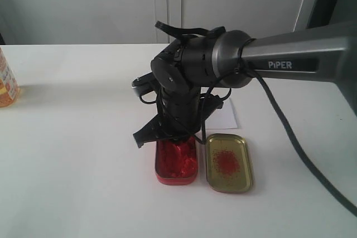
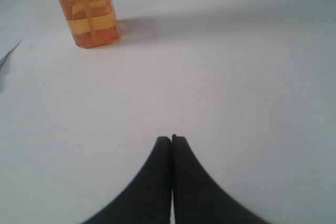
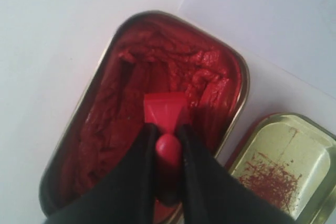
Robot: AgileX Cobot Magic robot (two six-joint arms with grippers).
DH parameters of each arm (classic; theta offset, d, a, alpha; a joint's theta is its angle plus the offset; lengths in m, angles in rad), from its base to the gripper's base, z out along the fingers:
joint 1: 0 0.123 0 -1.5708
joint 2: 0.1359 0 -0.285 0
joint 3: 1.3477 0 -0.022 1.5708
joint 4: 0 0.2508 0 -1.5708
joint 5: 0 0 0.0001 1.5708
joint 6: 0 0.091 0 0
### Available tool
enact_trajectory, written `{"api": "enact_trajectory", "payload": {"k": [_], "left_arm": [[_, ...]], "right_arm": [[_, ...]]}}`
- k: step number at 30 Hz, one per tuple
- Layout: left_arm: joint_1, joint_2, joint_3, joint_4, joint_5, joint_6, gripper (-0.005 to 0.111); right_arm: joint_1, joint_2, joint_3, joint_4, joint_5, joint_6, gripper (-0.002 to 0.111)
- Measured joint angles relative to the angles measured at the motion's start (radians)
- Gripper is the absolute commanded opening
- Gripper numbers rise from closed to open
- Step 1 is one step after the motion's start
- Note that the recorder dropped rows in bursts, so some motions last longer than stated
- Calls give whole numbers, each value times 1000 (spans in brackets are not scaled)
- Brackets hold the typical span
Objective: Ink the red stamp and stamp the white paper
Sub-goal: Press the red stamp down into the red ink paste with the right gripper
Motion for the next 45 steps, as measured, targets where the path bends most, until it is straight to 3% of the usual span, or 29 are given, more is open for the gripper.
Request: {"api": "enact_trajectory", "payload": {"k": [45], "left_arm": [[0,0,0,0,0,0,0]], "right_arm": [[9,94,-44,-41,-4,13,0]]}}
